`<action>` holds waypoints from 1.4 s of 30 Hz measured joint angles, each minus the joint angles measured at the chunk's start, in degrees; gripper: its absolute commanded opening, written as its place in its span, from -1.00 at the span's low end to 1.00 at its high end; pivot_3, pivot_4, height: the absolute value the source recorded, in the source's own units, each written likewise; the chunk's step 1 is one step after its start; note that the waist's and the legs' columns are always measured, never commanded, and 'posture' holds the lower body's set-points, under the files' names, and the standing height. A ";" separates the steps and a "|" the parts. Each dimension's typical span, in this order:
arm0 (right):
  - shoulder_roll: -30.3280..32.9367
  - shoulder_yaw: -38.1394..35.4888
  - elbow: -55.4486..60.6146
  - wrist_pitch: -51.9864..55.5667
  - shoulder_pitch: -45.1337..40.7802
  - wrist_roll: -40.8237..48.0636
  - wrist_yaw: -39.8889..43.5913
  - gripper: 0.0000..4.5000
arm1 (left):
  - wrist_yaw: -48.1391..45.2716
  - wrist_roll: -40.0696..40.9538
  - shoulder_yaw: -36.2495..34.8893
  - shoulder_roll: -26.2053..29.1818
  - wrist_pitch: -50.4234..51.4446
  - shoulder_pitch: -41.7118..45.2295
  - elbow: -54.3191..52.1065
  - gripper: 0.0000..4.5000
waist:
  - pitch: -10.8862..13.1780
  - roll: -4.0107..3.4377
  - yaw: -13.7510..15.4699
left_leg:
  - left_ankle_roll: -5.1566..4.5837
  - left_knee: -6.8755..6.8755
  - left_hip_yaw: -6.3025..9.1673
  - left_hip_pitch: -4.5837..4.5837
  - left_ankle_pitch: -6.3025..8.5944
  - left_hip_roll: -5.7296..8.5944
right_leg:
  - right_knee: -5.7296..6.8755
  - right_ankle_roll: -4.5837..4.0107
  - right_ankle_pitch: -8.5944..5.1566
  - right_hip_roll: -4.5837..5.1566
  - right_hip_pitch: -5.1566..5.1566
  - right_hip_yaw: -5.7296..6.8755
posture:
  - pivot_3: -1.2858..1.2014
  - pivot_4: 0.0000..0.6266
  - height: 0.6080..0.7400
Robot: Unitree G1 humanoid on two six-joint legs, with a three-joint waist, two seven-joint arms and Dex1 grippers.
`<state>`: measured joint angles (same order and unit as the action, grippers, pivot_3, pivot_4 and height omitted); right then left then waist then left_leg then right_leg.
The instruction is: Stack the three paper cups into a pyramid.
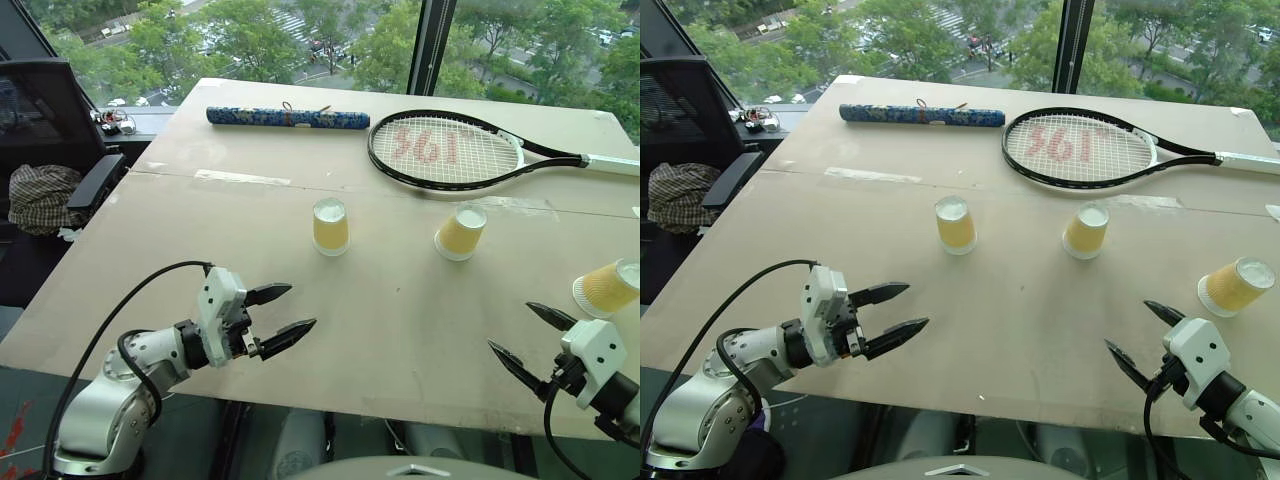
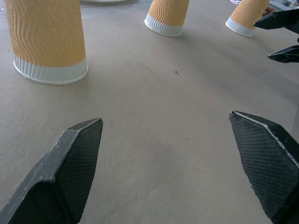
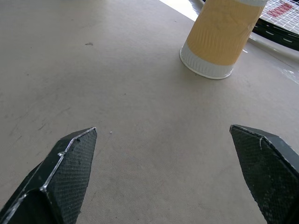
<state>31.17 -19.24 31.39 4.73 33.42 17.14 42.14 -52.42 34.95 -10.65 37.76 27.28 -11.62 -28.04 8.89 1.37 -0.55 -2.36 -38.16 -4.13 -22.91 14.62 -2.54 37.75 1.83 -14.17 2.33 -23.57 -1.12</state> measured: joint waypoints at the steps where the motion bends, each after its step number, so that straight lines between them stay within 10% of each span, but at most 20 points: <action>1: 0.00 0.00 0.00 0.00 0.00 0.00 0.00 1.00 | 0.00 0.00 0.00 0.00 0.00 0.00 0.00 0.98 | 0.00 0.00 0.00 | 0.00 0.00 0.00 0.00 0.00 0.00 | 0.00 0.00 0.00 0.00 0.00 0.00 | 0.03 -0.52 1.00; 29: -9.60 15.91 -19.13 25.19 -52.18 -5.66 -23.44 1.00 | -0.86 3.49 -1.54 0.96 -1.06 -0.18 -5.31 0.98 | -0.02 0.07 -0.29 | -0.02 0.08 -0.13 0.00 -0.01 0.08 | 0.01 -0.02 0.03 -0.29 -0.07 0.06 | 0.03 -0.52 1.00; 38: -9.12 16.27 -21.03 23.67 -52.57 -5.45 -21.02 -0.83 | -1.44 3.56 -2.45 1.00 -2.64 -1.58 -6.39 1.00 | -0.12 0.19 -0.40 | -0.02 0.09 -0.14 0.07 -0.01 0.02 | 0.03 -0.03 0.03 -0.20 -0.04 0.05 | 0.03 -0.52 1.00; 42: -8.95 16.26 -21.23 22.63 -52.43 -5.45 -20.13 -0.99 | -2.36 3.53 -2.45 1.16 -3.26 -1.58 -6.15 1.00 | -0.12 0.20 0.09 | -0.02 0.08 -0.10 0.03 -0.01 0.11 | 0.01 -0.03 0.03 -0.19 -0.02 0.09 | 0.03 -0.52 1.00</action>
<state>22.23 -2.98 10.16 27.36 -19.01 11.69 22.01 -54.78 38.49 -13.10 38.92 24.03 -13.20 -34.19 8.77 1.57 -0.46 -2.38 -38.07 -4.23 -22.88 14.61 -2.43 37.76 1.80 -14.15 2.14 -23.59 -1.02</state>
